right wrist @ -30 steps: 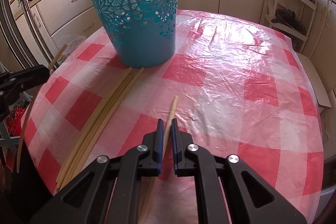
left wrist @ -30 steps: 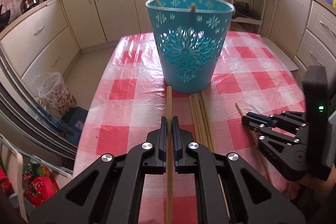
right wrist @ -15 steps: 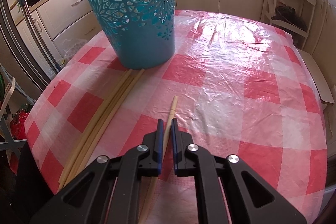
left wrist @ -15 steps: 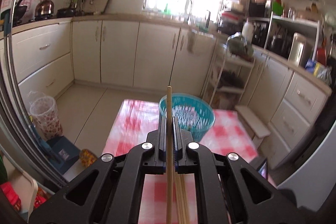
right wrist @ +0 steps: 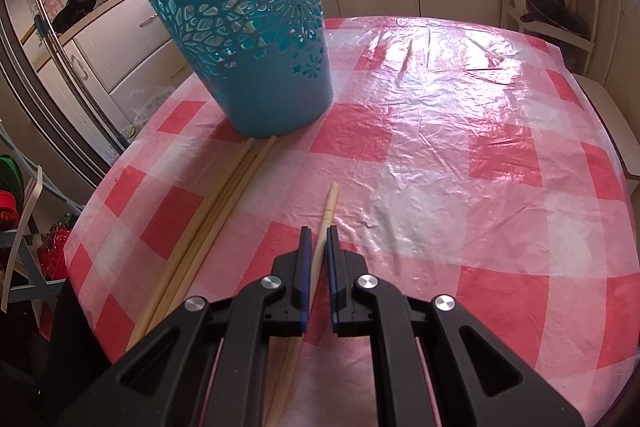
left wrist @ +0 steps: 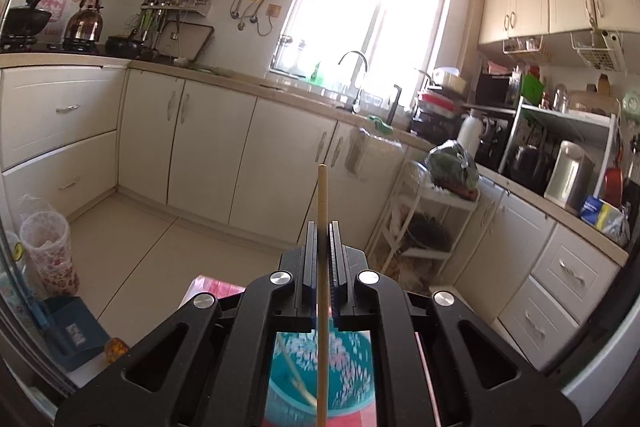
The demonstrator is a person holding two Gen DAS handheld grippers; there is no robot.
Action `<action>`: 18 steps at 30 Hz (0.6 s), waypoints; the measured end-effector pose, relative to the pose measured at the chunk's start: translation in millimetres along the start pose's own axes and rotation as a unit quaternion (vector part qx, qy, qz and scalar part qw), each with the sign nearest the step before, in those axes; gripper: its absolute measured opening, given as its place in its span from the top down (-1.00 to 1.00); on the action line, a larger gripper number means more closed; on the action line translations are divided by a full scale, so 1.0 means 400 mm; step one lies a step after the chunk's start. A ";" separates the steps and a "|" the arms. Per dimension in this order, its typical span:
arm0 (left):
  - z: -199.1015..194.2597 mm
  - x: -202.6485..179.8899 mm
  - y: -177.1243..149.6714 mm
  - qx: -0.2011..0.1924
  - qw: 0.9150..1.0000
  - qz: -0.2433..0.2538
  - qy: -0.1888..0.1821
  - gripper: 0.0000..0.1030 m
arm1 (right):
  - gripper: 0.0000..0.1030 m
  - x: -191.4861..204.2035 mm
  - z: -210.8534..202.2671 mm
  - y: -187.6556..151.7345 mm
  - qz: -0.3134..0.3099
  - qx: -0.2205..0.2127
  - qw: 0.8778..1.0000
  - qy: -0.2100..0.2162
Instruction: Organize utensils
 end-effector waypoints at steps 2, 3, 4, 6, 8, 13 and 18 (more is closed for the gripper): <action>0.049 0.000 0.000 -0.006 1.000 -0.006 0.009 0.90 | 0.84 -0.001 0.001 0.001 0.003 0.001 1.000 0.005; 0.076 0.002 -0.005 -0.005 1.000 -0.010 0.013 0.90 | 0.84 -0.003 0.002 0.002 0.005 0.002 1.000 0.007; 0.103 0.004 -0.012 -0.002 1.000 -0.013 0.017 0.90 | 0.84 -0.003 0.003 0.002 0.007 0.003 1.000 0.010; 0.147 0.010 -0.032 0.005 1.000 -0.019 0.022 0.90 | 0.84 -0.005 0.005 0.003 0.011 0.004 1.000 0.014; 0.180 0.011 -0.063 0.015 0.999 -0.021 0.025 0.90 | 0.84 -0.007 0.006 0.004 0.015 0.005 1.000 0.019; 0.219 0.012 -0.132 0.032 0.999 -0.013 0.034 0.90 | 0.84 -0.015 0.005 0.007 0.020 0.008 0.999 0.027; 0.232 0.019 -0.184 0.052 0.998 -0.007 0.041 0.90 | 0.84 -0.023 0.002 0.010 0.022 0.009 0.999 0.030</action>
Point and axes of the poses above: each gripper's, at about its wrist camera, not at the fingertips, and z roughly the way its jaws point, x to its left, y to its top, the point moved 1 cm from there along z, roughly the way its jaws point, and after that the axes turned 9 degrees about z, right-handed, at the moved point
